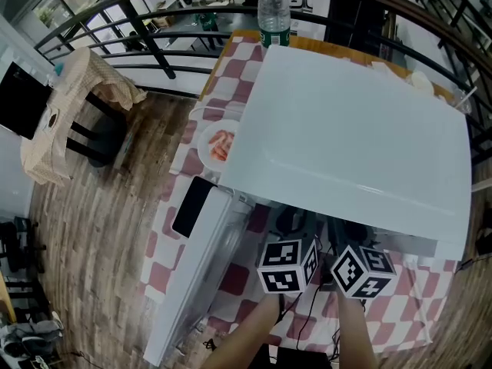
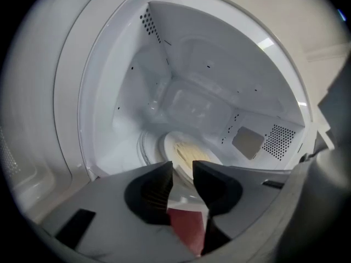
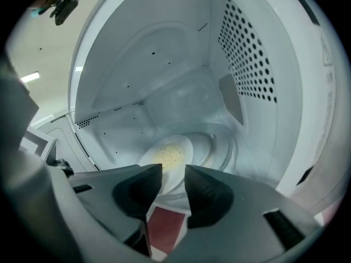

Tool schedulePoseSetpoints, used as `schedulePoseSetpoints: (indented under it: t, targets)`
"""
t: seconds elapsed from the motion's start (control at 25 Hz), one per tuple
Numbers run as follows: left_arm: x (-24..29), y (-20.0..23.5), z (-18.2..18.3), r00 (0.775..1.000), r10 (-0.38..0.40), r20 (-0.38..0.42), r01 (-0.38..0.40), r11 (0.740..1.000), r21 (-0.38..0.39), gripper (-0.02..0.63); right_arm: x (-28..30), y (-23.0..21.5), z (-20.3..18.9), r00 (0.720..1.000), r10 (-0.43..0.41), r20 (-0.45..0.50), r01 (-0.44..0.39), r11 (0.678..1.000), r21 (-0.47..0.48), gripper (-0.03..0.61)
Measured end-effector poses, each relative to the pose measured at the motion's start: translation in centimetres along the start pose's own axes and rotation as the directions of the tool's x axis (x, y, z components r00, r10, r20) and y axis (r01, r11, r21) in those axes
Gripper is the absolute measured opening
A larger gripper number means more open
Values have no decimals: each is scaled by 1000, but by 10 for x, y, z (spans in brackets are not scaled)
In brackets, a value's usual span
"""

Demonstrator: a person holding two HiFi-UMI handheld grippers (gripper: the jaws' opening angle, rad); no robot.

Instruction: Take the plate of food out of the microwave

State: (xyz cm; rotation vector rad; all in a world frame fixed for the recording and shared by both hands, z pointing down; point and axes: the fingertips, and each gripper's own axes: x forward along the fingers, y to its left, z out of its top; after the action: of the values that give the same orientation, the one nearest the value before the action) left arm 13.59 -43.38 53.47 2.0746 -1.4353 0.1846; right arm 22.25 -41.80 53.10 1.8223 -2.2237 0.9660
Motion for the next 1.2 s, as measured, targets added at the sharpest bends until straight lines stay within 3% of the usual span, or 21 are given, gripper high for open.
schedulePoseSetpoints:
  t: [1.0,1.2]
  targets:
    - [-49,-2,-24,999,-14,-35,13,999,-41,118,-48,17,-32,1000,-5,6,5,1000,30,149]
    - [-53,6,-22,1000,0,-28,-2,997,-80,118,-54,5,-26,999,-21,50,14,990,139,149]
